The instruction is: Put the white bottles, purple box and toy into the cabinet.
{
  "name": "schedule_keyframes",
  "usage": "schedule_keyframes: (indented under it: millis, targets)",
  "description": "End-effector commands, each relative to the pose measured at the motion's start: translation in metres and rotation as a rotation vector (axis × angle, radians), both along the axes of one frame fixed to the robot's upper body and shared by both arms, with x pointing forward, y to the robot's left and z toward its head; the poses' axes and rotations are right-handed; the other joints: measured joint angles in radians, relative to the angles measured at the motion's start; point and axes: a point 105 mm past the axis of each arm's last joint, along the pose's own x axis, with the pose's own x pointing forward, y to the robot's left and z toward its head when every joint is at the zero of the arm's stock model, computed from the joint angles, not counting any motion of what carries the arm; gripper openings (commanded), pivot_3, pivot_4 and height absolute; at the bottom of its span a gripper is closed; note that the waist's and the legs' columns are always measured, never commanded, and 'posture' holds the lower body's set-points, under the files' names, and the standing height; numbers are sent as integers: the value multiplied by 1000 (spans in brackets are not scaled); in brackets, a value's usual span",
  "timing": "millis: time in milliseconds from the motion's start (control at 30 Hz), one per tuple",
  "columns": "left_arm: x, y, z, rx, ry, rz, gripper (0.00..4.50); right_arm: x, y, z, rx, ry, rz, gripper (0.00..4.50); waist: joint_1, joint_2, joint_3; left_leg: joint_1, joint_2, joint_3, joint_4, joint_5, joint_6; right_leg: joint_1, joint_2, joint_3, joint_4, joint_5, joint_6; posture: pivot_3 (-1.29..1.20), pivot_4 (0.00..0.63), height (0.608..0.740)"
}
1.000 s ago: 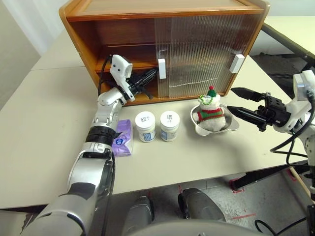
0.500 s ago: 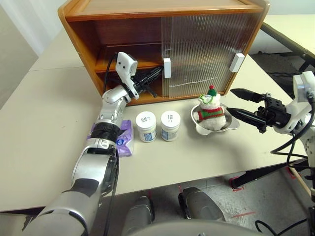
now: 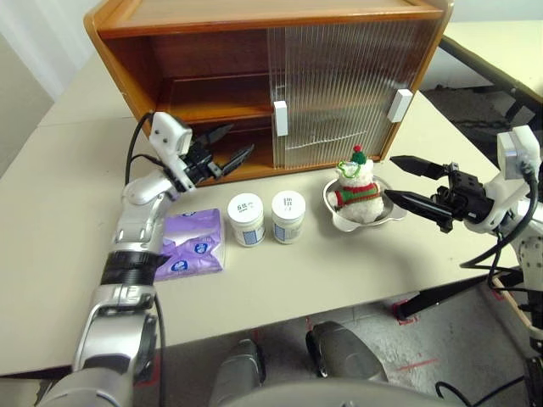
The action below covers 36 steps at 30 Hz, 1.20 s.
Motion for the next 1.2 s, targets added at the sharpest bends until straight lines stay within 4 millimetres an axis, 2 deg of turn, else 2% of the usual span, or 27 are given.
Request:
schedule_keyframes:
  millis: [33, 100, 167, 233, 367, 500, 633, 900, 1000, 1067, 1200]
  targets:
    - [-15, 9, 2, -34, 60, -11, 4399, 2, 3, -1, -7, -9, 17, 4500, 2, 0, 0, 0, 0, 0, 0, 0, 0, 0, 0, 0, 0, 0, -1, -305, 44, 740]
    - [-26, 19, 2, -68, 122, 4, 4457, 3, 4, -2, -7, -10, 22, 4500, 8, 0, 0, -1, 0, -1, 0, 0, -1, -1, -1, 2, 0, 2, -4, -300, 42, 740]
    - [-39, 38, -3, -90, 228, 40, 4457, 5, 6, -3, -11, -11, 30, 4500, 7, 1, -1, -1, 1, -2, 0, 1, -1, -3, -1, 3, 1, 7, -13, -299, 41, 740]
    - [-48, 62, -7, -92, 315, 118, 4457, 5, 7, -4, -11, -12, 38, 4500, 6, 2, -2, -1, 2, -2, -2, 1, -2, -5, -1, 3, 1, 8, -16, -296, 42, 740]
    - [-64, 89, -4, -128, 439, 207, 4457, 5, 7, -3, -14, -18, 51, 4500, 10, 3, -4, -2, 7, -2, -5, 1, -6, -9, 0, 3, 2, 9, -23, -294, 42, 740]
    - [-91, 119, -26, -96, 659, 330, 4457, -3, 8, 4, 8, -72, 113, 4500, 10, 6, -11, -2, 9, -1, -13, 4, -11, -15, 0, 2, 4, 9, -29, -278, 40, 740]
    - [-104, 120, -32, -131, 753, 340, 4457, -7, 11, 3, -3, -93, 154, 4500, 18, 5, -20, -1, 13, 1, -14, 3, -14, -18, 2, 0, 6, 8, -34, -269, 37, 740]
    - [-137, 105, -71, -127, 1065, 323, 4457, 0, 15, 0, -40, -107, 165, 4500, 27, 5, -28, -1, 17, 1, -14, 4, -22, -22, 3, 0, 12, 10, -41, -254, 31, 740]
    - [-140, 108, -84, -135, 1115, 364, 4457, 0, 14, -5, -59, -94, 165, 4500, 32, 6, -31, 0, 17, 0, -14, 3, -26, -24, 3, 0, 16, 10, -43, -257, 29, 740]
    - [-132, 114, -92, -191, 1100, 418, 4457, -1, 14, -7, -64, -80, 168, 4500, 35, 10, -35, 0, 17, -1, -14, 1, -30, -25, 3, 0, 17, 10, -44, -259, 32, 740]
    - [-127, 122, -103, -245, 1099, 490, 3545, -2, 15, -11, -72, -74, 165, 4500, 37, 12, -37, 0, 18, -2, -15, 2, -31, -25, 4, 0, 18, 10, -44, -267, 32, 740]
